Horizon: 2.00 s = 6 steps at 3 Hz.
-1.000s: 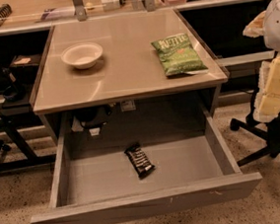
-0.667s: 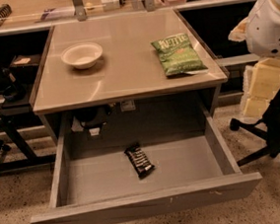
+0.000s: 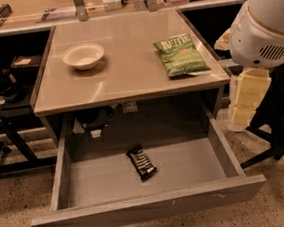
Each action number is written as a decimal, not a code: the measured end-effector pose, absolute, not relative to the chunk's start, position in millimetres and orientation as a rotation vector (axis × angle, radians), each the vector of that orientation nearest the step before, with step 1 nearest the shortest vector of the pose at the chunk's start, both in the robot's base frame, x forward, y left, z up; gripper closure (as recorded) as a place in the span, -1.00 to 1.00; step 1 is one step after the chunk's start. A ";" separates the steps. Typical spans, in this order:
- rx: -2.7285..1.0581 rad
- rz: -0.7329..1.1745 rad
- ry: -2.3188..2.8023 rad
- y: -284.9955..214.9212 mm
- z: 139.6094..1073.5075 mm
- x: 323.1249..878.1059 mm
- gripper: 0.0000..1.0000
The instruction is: Pick rxbar chocolate from top drawer and place on counter
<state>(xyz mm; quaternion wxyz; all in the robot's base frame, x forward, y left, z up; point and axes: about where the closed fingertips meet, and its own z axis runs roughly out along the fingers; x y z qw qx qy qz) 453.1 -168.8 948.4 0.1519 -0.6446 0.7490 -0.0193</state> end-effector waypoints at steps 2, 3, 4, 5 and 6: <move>-1.875 0.053 2.099 -124.8 910.4 460.9 -1.00; -1.893 0.111 2.091 -103.7 884.0 473.3 -1.00; -1.906 0.165 2.116 -88.6 858.1 479.4 -1.00; -1.906 0.166 2.116 -88.5 857.6 479.4 -1.00; -1.932 0.221 2.068 -74.0 840.3 475.1 -1.00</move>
Offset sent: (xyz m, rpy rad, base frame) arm 0.0197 0.0817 -0.0761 0.1245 0.0704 0.0794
